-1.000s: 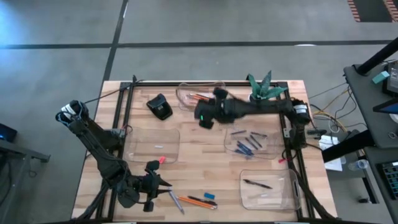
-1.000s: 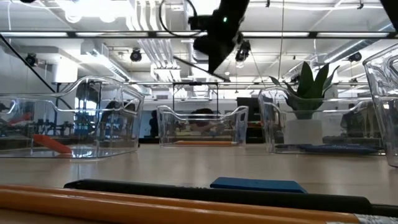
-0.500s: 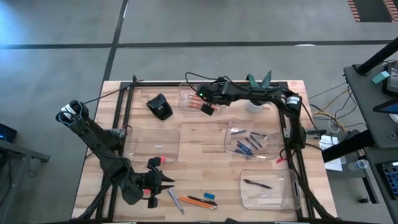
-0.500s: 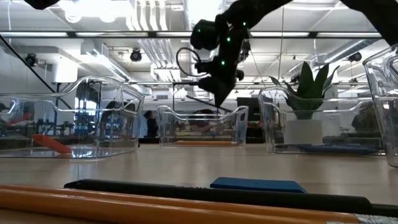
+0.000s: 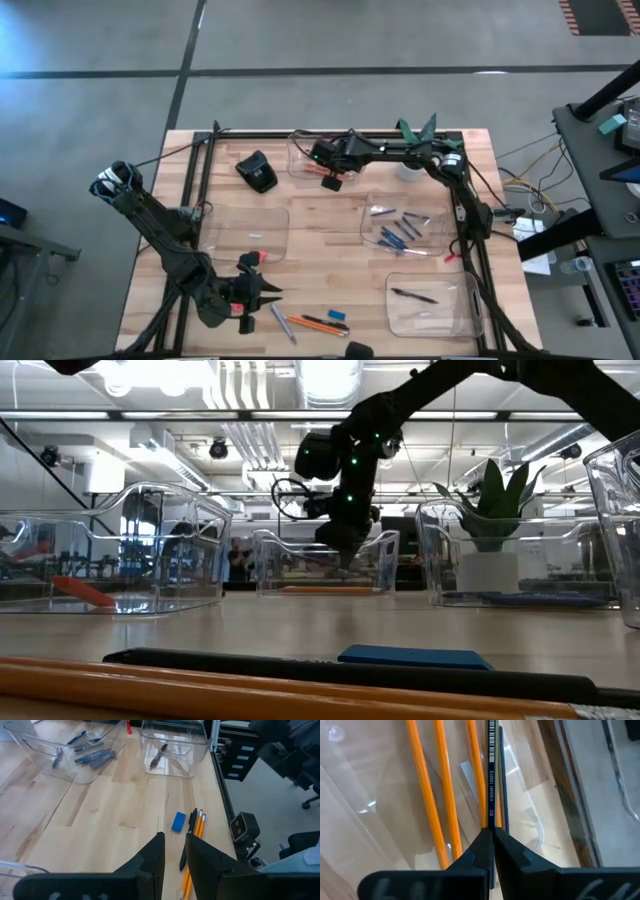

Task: Sort crayons/erasers/pens/pencils in bins
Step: Put the black pencil into the top transparent bin

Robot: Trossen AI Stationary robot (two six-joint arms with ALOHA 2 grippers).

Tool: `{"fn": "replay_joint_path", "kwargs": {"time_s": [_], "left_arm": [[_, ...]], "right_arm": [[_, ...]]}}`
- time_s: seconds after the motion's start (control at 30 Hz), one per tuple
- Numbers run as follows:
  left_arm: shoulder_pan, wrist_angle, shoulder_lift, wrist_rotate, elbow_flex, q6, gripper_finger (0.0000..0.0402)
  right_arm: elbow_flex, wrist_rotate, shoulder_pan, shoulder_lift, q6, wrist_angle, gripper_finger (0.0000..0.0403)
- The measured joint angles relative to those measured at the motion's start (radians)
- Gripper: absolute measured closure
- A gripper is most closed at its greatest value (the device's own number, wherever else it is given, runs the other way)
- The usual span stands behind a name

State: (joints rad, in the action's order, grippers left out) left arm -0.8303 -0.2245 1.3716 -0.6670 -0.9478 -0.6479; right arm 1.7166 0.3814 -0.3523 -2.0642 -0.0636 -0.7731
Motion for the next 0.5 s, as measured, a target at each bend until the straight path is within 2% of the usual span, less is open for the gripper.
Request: {"fn": "replay_joint_path", "kwargs": {"time_s": [0.5], "left_arm": [[0.008,0.006,0.000,0.000,0.000,0.000,0.0340]], "right_arm": [[0.010,-0.026,0.000,-0.037,-0.027,0.001,0.0394]]}}
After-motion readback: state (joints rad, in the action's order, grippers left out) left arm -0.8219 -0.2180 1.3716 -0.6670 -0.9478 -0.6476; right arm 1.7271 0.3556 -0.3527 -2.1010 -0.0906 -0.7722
